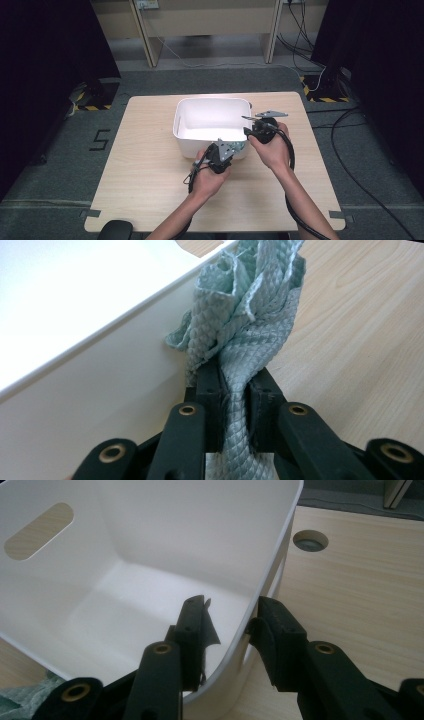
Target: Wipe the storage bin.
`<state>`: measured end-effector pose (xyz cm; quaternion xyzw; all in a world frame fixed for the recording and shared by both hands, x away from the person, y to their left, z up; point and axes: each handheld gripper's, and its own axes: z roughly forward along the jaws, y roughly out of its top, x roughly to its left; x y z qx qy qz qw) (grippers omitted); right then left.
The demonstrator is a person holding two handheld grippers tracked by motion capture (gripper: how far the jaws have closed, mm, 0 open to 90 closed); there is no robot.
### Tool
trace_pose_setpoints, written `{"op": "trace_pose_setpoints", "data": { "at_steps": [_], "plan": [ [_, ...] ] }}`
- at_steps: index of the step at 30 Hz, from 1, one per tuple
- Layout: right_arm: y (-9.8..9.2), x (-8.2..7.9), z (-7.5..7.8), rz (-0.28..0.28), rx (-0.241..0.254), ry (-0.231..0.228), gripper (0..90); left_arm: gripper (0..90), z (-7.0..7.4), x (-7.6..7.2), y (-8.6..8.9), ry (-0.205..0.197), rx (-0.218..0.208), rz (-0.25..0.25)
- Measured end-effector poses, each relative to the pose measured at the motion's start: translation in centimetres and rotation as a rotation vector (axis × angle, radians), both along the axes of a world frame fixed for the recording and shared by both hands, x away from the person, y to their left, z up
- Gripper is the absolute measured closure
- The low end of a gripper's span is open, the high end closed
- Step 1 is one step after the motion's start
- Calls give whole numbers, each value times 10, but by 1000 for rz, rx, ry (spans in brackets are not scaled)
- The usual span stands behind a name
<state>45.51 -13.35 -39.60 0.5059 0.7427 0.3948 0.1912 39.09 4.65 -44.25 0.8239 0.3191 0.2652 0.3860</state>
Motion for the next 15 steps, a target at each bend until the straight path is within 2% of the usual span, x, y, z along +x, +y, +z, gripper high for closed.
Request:
{"op": "trace_pose_setpoints", "data": {
  "at_steps": [8,15],
  "plan": [
    [0,0,0,-1,-1,1,656,787,2,-1,-3,-8,-5,-3],
    [0,0,0,-1,1,3,655,786,5,-1,-10,-9,7,-19]
  ]
}}
